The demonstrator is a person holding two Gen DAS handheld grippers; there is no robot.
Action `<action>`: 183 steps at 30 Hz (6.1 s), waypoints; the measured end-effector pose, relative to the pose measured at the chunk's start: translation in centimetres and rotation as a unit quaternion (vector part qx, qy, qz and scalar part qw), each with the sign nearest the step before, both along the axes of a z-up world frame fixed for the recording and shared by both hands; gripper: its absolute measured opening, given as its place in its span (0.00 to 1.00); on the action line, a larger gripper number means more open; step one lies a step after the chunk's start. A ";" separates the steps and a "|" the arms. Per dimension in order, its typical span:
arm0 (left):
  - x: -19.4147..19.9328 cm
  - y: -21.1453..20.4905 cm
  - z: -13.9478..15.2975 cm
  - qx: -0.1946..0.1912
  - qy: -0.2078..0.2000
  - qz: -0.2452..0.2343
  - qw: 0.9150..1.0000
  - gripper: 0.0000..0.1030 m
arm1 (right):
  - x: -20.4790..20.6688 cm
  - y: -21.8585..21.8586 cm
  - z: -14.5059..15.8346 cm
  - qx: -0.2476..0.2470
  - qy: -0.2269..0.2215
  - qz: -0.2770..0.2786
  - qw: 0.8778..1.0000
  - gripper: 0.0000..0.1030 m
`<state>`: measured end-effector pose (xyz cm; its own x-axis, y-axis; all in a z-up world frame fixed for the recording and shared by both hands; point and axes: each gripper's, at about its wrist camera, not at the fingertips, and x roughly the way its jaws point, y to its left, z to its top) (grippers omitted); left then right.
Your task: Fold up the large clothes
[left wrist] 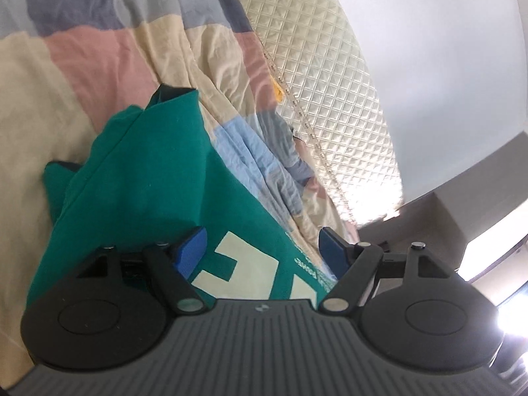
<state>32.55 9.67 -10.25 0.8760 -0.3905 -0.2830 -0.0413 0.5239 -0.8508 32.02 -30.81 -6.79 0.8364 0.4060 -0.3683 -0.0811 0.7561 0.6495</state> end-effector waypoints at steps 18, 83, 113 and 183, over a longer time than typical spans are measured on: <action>-5.1 -2.7 6.1 0.142 -0.005 -0.022 0.990 0.76 | -3.6 0.1 3.4 -0.022 0.003 0.009 1.000 0.65; -9.1 -0.9 -5.9 -0.136 0.126 0.068 0.980 0.92 | -9.4 -2.9 -6.7 0.230 0.177 -0.155 0.944 1.00; -8.4 0.4 -2.5 -0.102 0.018 0.060 0.993 0.36 | -6.2 -2.9 -1.4 0.157 0.012 -0.082 0.984 0.32; -1.6 -37.0 5.0 0.165 0.005 -0.235 0.958 0.62 | -10.8 -38.8 -3.5 0.080 0.005 -0.331 0.940 0.62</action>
